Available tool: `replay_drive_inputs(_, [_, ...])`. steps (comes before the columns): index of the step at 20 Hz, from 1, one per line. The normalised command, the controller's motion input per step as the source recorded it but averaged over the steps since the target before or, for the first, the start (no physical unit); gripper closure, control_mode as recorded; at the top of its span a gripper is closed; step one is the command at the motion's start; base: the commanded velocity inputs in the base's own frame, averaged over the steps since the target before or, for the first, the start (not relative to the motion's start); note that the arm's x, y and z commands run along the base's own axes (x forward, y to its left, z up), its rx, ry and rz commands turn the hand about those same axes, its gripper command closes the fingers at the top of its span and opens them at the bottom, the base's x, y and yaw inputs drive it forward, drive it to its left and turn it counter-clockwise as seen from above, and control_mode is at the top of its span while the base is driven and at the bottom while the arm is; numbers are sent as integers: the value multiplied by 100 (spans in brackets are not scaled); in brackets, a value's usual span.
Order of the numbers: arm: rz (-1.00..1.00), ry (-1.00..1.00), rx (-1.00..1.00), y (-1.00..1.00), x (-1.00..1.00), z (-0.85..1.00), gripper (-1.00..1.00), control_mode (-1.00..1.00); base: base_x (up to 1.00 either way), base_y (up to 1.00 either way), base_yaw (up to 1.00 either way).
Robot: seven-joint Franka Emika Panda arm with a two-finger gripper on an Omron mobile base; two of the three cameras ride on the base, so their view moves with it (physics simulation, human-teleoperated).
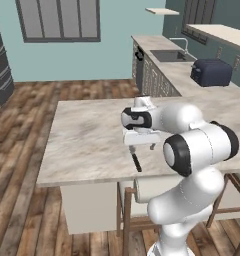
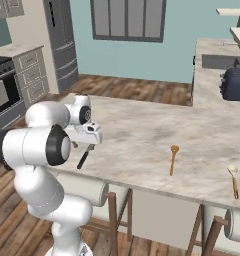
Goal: Pick up the metallic utensils from the counter and place them in the open drawer. Make sure not to pick up any wooden utensils.
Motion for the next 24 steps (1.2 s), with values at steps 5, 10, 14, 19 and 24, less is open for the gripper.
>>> replay_drive_inputs(5, [3,-10,0,28,-22,-22,-100,-100,0,0,0])
replay_drive_inputs(10, [2,-6,0,16,-2,-10,-100,-100,0,0,0])
replay_drive_inputs(14, [0,0,0,0,30,-2,-100,-100,0,0,0])
replay_drive_inputs(19, [0,0,0,-10,19,-6,-100,-100,0,0,0])
replay_drive_inputs(24, [0,2,0,-5,22,-39,-100,-100,0,0,0])
